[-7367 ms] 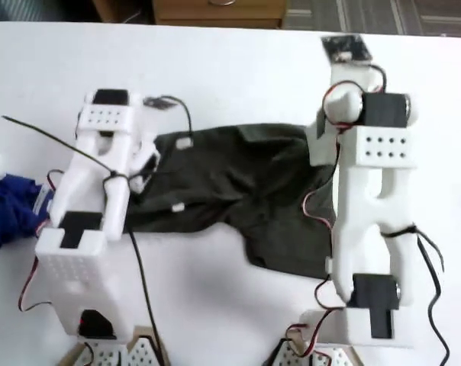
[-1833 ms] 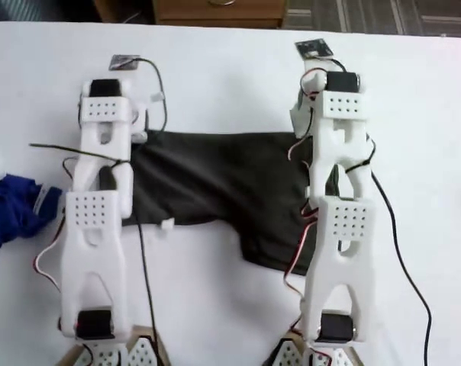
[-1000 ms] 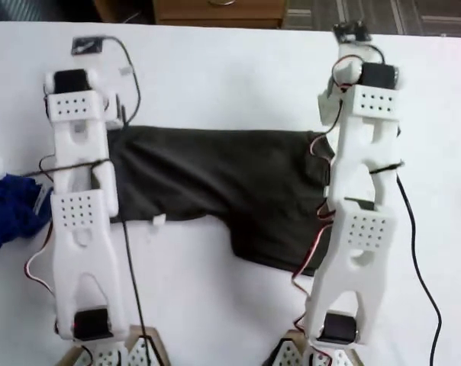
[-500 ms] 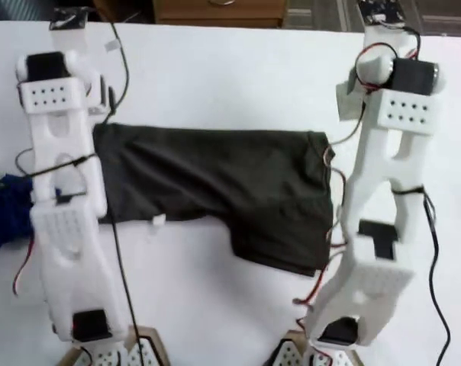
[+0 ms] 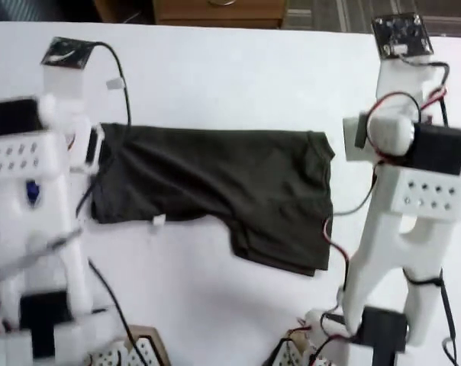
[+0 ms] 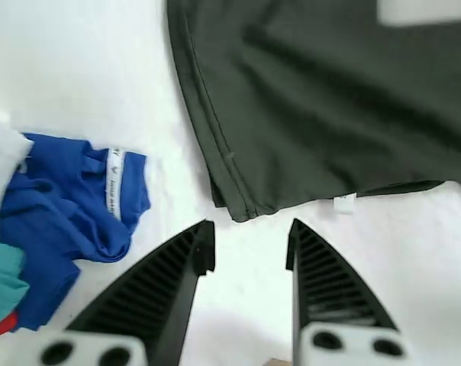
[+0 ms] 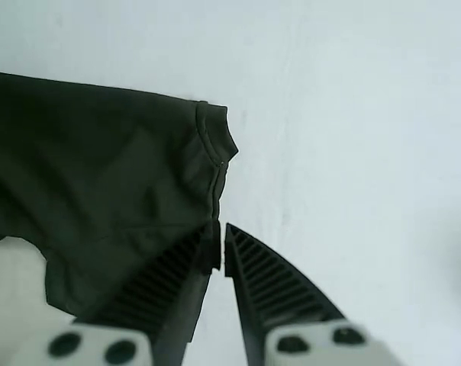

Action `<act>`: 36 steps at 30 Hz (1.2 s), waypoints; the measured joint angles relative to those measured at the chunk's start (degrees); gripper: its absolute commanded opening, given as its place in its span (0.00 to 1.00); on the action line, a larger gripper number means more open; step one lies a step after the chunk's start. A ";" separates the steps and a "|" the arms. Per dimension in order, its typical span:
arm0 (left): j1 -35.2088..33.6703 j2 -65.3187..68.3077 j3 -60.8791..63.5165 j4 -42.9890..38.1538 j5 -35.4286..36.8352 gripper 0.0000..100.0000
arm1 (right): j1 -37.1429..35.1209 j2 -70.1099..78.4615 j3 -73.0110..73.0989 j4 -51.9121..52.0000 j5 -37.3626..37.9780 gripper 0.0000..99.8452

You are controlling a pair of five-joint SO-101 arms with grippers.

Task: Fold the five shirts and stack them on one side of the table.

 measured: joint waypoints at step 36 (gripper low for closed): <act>-19.60 -43.78 25.05 0.00 -9.58 0.18 | 6.68 -40.26 32.18 -0.09 15.47 0.02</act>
